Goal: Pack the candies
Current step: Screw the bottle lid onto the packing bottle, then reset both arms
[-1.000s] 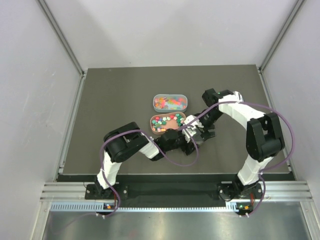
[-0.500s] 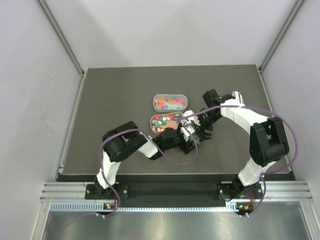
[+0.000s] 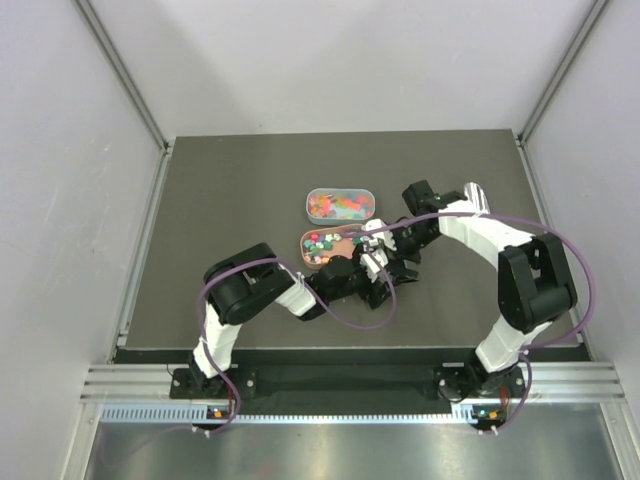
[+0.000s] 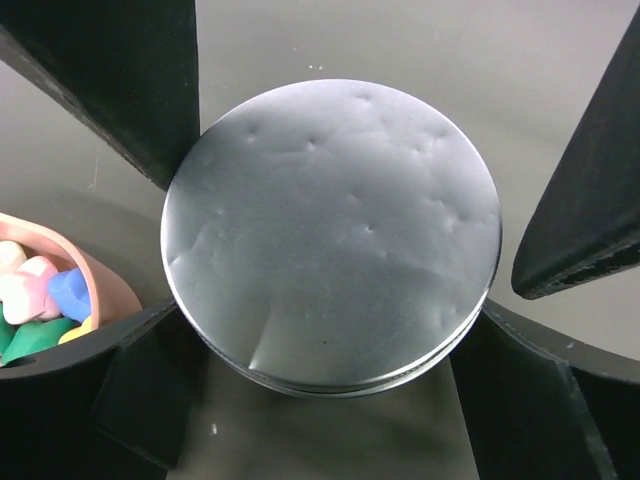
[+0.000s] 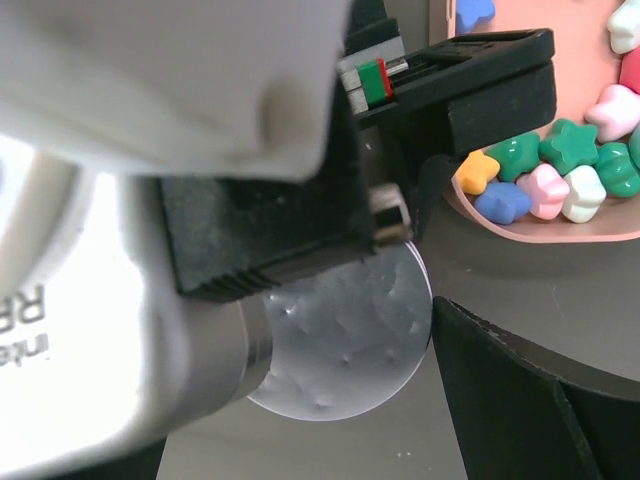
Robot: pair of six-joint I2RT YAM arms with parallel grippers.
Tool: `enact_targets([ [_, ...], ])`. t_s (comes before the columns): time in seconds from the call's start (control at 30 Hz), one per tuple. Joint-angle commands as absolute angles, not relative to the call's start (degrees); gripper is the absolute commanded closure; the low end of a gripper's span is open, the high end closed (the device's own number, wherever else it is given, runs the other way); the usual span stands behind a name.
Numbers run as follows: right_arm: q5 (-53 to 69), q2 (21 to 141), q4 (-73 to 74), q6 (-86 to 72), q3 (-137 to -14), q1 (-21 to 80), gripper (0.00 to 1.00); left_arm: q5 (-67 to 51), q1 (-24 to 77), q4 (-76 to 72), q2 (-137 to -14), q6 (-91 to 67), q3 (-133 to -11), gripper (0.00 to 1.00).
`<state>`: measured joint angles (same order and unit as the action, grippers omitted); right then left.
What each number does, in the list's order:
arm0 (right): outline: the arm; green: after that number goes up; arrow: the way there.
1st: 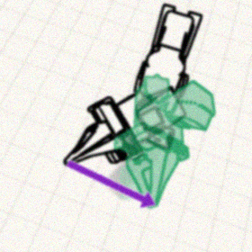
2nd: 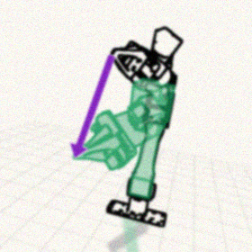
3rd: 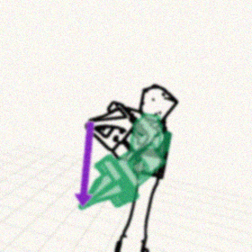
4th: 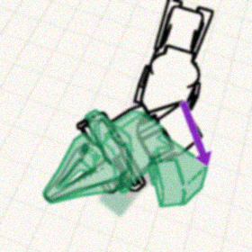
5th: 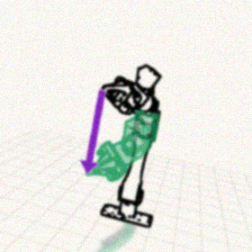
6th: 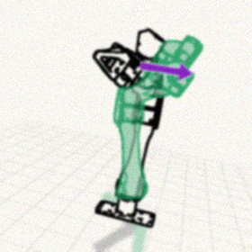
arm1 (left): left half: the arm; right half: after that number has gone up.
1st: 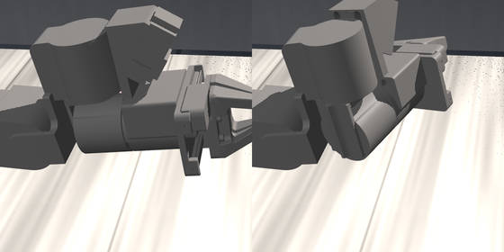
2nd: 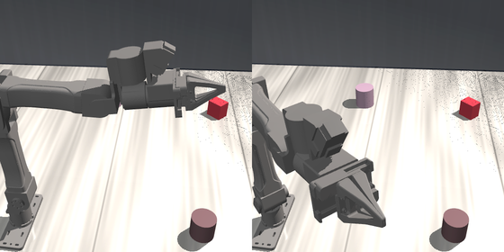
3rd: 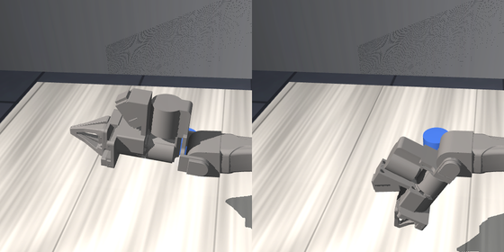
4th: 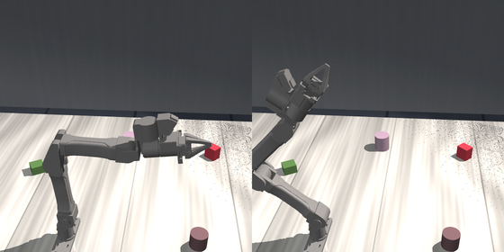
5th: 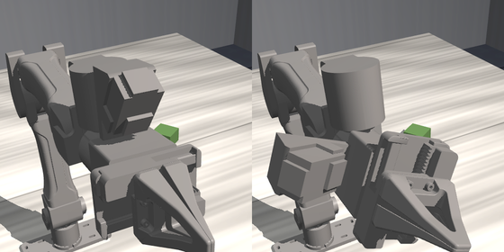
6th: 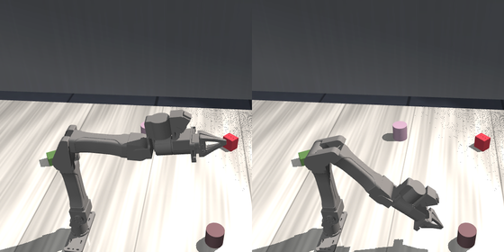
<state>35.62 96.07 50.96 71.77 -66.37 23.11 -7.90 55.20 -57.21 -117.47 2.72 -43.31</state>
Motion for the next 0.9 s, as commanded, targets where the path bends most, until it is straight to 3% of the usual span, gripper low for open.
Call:
enact_targets([
  [0.0,28.4,99.6,52.3,68.4,-62.9,25.4,0.0,-3.5,56.2,-34.4,-121.5,7.0,-40.5,0.01],
  [0.47,30.0,98.1,60.4,72.7,-69.8,24.6,0.0,-4.1,56.2,-28.9,-117.0,9.7,-40.7,0.01],
  [0.87,27.9,98.6,62.0,71.7,-73.9,22.8,0.01,-11.5,56.2,-5.9,-106.1,11.6,-45.3,0.02],
])
